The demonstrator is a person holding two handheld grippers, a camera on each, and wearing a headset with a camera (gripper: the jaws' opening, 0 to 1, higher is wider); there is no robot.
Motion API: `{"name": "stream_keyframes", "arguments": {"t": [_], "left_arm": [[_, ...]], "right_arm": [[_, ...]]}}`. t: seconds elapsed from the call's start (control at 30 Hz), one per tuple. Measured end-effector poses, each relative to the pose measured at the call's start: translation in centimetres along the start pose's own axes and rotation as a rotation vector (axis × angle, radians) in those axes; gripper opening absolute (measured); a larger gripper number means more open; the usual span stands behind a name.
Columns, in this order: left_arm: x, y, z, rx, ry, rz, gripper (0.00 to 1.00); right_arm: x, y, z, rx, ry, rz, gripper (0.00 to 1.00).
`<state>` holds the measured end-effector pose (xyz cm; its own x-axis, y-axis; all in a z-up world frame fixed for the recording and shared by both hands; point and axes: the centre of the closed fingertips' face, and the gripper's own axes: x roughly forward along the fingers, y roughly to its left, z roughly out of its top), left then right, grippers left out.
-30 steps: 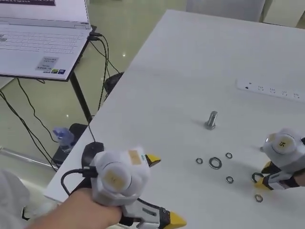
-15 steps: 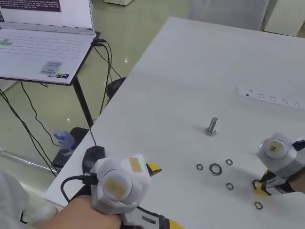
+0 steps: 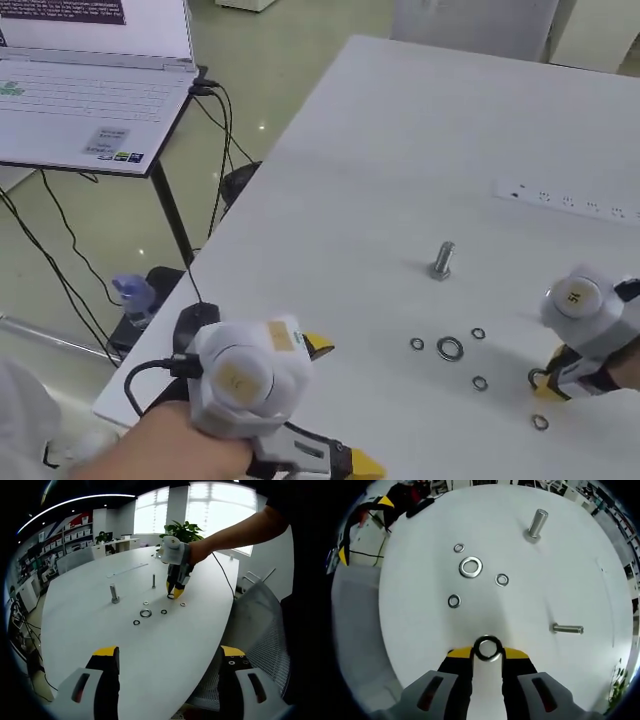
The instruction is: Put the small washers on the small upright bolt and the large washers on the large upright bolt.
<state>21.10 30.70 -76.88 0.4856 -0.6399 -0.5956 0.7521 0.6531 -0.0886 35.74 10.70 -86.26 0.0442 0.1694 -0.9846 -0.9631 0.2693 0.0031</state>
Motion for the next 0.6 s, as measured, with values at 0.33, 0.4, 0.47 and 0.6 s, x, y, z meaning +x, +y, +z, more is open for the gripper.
{"name": "stream_keyframes", "arguments": {"t": [0.33,0.4,0.47,0.6], "left_arm": [[-0.4,0.2,0.1,-0.010,-0.011,0.009,0.84],[-0.4,0.3,0.1,-0.010,-0.013,0.010,0.85],[-0.4,0.2,0.1,-0.009,-0.012,0.008,0.86],[-0.3,0.0,0.2,-0.008,-0.015,0.002,0.86]], "right_arm": [[-3.7,-0.3,1.6,0.018,-0.035,-0.005,0.21],[-4.2,-0.4,1.9,0.017,-0.036,-0.008,0.21],[-4.8,-0.6,2.2,0.014,-0.041,-0.017,0.21],[-5.6,-0.7,3.0,0.008,-0.042,-0.023,0.21]]}}
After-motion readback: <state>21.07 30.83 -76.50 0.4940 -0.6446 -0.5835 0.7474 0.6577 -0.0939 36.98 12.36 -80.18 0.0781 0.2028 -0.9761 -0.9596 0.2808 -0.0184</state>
